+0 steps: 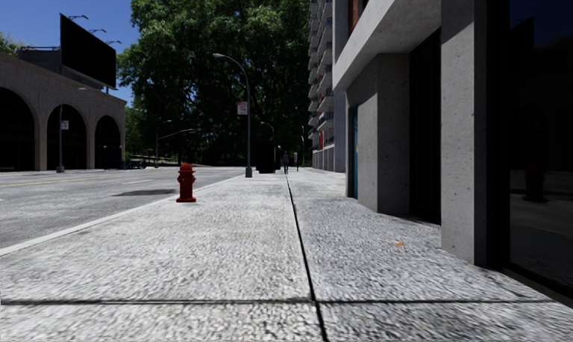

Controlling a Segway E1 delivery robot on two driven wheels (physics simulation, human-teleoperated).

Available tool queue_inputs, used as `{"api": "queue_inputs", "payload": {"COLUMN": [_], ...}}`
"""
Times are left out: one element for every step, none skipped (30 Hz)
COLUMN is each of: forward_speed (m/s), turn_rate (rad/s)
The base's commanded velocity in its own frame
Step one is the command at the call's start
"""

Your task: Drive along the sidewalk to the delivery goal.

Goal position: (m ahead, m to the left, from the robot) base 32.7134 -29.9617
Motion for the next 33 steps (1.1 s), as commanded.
{"api": "queue_inputs", "payload": {"forward_speed": [1.95, 1.95, 1.95, 1.95, 1.95, 1.95, 1.95, 1.95, 1.95, 1.95, 1.95, 1.95, 1.95, 1.95, 1.95, 1.95, 1.95, 1.95, 1.95, 1.95, 1.95, 1.95, 1.95, 1.95, 1.95, 1.95, 1.95, 1.95, 1.95, 1.95, 1.95, 1.95, 1.95], "turn_rate": [0.00, 0.00, 0.00, 0.00, 0.00, 0.00, 0.00, 0.00, 0.00, 0.00, 0.00, 0.00, 0.00, 0.00, 0.00, 0.00, 0.00, 0.00, 0.00, 0.00, 0.00, 0.00, 0.00, 0.00, 0.00, 0.00, 0.00, 0.00, 0.00, 0.00, 0.00, 0.00, 0.00]}}
